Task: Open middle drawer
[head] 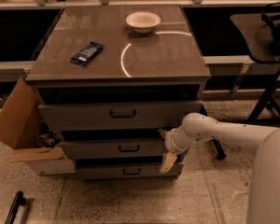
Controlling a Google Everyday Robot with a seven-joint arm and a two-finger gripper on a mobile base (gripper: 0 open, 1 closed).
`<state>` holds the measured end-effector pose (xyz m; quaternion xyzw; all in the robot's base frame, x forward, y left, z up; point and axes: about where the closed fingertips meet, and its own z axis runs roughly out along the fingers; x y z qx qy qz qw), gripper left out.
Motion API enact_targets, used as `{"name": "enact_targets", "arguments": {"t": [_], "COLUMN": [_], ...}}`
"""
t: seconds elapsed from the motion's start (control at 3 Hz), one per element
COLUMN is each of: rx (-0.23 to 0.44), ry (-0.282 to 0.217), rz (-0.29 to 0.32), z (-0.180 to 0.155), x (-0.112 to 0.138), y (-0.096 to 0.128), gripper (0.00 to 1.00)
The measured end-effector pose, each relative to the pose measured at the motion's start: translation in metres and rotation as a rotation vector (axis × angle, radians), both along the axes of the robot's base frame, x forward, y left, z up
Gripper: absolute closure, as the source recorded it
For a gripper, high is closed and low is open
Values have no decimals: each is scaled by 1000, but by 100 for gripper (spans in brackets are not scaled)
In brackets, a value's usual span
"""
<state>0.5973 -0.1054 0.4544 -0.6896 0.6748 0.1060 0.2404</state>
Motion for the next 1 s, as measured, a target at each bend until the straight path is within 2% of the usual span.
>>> {"name": "enact_targets", "arguments": {"t": [0.33,0.67,1.0], "rx": [-6,-18,-6], "ry": [37,73,53], "rz": [20,29,39], "z": [-18,-35,-28], "x": [7,3,-14], "y": [10,17,20], "gripper": [0,19,42]}}
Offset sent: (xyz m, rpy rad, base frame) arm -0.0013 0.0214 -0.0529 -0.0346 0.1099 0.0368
